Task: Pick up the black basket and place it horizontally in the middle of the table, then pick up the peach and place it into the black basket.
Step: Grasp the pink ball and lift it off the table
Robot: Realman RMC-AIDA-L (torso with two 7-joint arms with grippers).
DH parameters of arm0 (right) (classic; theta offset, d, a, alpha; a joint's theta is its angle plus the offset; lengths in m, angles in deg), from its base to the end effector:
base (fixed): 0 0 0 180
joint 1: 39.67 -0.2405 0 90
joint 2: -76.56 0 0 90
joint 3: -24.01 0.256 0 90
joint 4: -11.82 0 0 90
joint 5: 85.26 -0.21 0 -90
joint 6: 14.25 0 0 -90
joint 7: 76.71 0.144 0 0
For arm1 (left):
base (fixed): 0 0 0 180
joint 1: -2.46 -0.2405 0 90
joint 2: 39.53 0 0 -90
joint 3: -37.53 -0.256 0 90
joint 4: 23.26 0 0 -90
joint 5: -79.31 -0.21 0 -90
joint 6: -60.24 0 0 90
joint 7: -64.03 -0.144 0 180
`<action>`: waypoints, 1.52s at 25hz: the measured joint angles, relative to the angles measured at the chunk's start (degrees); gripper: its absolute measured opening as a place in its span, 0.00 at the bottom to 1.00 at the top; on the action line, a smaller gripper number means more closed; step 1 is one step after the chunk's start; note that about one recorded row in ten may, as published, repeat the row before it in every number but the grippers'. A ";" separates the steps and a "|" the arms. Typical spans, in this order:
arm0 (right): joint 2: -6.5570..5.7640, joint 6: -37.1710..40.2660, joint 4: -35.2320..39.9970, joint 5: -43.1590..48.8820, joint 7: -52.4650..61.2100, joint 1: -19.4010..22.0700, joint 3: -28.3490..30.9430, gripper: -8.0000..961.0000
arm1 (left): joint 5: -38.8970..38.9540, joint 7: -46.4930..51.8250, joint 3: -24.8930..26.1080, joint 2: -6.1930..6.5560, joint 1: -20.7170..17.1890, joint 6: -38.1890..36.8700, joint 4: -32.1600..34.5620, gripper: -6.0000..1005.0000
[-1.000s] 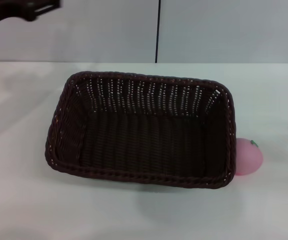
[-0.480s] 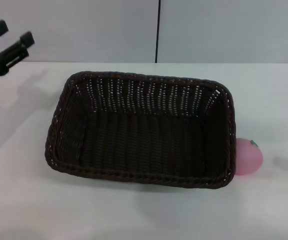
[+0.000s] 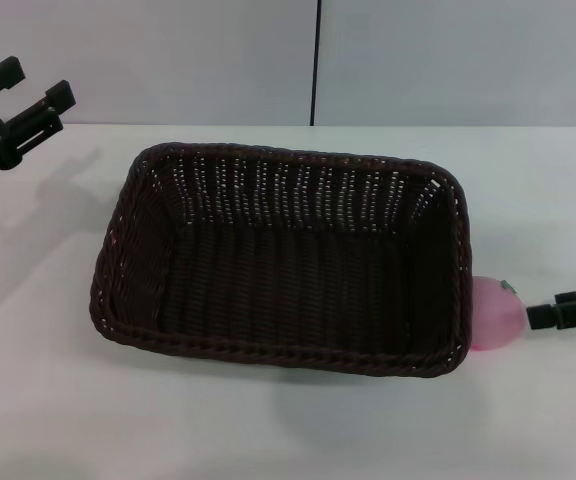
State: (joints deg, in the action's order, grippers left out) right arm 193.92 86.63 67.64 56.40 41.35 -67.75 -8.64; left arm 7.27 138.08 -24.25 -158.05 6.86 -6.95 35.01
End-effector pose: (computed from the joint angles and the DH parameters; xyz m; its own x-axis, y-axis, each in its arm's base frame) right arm 0.3068 0.3018 0.0579 0.5091 -0.8393 -0.1908 -0.8607 -0.4989 -0.1015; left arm -0.2977 0.3016 0.0733 0.6892 0.1044 0.7170 0.6303 -0.5744 -0.5223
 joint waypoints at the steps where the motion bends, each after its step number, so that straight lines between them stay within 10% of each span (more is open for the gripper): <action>1: 0.08 -1.01 -0.82 0.18 0.15 -0.29 -0.11 0.83 | 0.07 -0.01 0.00 0.00 0.00 -0.12 0.05 0.71; 16: -0.24 -7.21 -14.02 -0.90 -5.91 -5.28 -0.26 0.78 | 0.68 0.02 -1.42 0.10 1.13 -0.40 -0.16 0.71; 29: -1.15 -3.02 -10.89 -4.03 -5.82 -0.55 2.58 0.64 | 0.68 0.02 -3.17 -0.06 1.00 -0.76 -0.33 0.71; 38: -3.40 8.08 -2.02 -19.34 -4.14 5.57 7.10 0.16 | 0.87 -0.18 -3.92 -0.09 1.21 -0.78 -2.00 0.71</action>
State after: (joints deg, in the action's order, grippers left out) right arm 190.53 94.71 65.62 37.06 37.21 -62.18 -1.54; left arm 8.14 137.90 -28.17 -158.14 8.07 -7.73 33.01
